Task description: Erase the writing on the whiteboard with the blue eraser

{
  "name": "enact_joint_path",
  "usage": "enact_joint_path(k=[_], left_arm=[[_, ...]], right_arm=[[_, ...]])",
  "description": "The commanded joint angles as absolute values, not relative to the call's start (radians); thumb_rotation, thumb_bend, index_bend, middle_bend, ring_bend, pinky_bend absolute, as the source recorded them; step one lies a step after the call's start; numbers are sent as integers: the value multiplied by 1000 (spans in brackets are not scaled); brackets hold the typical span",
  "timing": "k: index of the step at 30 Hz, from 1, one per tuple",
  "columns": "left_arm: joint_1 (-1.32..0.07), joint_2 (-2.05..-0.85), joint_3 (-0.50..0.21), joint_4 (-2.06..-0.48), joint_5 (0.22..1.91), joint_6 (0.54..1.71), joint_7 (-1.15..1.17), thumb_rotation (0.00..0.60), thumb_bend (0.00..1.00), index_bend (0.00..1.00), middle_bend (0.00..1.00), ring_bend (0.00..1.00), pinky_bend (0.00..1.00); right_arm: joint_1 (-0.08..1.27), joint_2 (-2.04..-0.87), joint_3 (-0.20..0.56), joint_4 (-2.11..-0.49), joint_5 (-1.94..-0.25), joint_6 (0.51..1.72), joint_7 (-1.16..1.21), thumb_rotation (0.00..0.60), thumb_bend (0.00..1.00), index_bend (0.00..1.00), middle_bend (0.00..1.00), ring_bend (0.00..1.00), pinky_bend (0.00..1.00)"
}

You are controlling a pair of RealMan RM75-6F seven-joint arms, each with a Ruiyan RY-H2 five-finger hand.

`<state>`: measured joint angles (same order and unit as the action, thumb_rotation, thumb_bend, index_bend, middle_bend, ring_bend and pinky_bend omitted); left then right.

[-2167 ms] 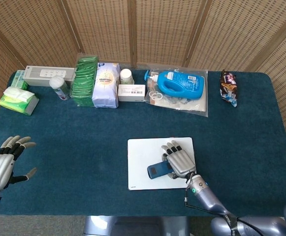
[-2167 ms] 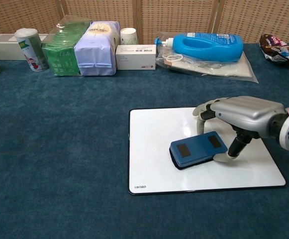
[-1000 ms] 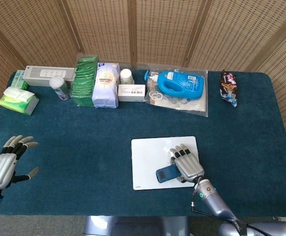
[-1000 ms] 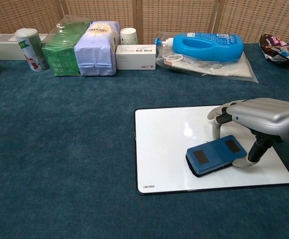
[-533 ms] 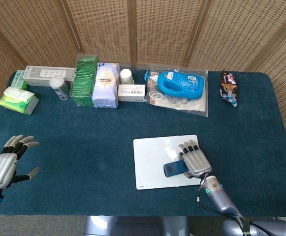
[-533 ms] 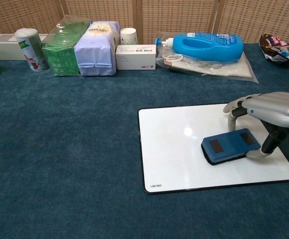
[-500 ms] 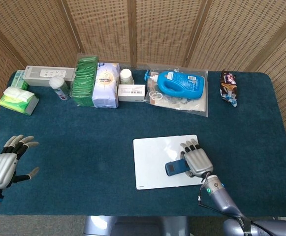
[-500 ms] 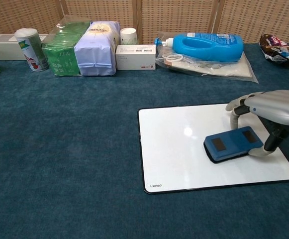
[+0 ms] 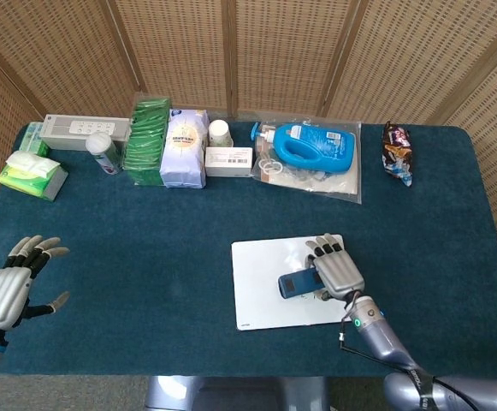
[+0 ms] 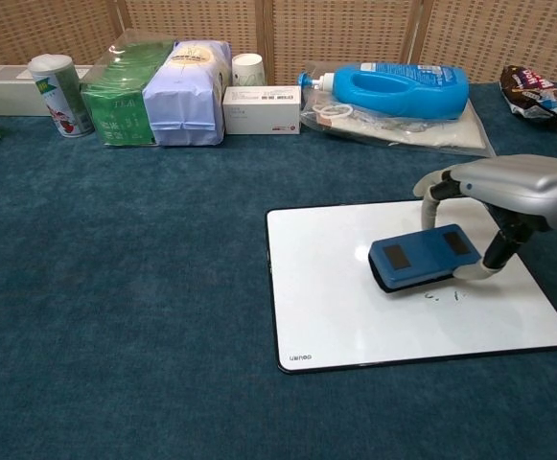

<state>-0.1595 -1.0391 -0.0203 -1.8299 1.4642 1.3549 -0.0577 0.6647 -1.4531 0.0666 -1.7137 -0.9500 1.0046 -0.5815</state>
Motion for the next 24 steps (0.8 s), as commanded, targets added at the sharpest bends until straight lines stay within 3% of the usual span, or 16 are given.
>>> enact_joint_path(k=[1, 10, 24], left_arm=[[-158, -1038, -19, -1830, 1463, 1355, -57, 600, 321, 225, 164, 45, 0], [-153, -1033, -17, -1835, 1461, 1361, -55, 600, 320, 226, 163, 43, 0], [-165, -1041, -23, -1839, 1463, 1350, -44, 600, 320, 225, 162, 40, 0]], right_arm=[[678, -1475, 72, -1696, -938, 987, -577, 600, 235, 579, 126, 0, 0], [700, -1519, 69, -1624, -896, 956, -582, 600, 235, 579, 126, 0, 0], [672, -1461, 51, -1624, -882, 1014, -596, 600, 237, 578, 126, 0, 0]])
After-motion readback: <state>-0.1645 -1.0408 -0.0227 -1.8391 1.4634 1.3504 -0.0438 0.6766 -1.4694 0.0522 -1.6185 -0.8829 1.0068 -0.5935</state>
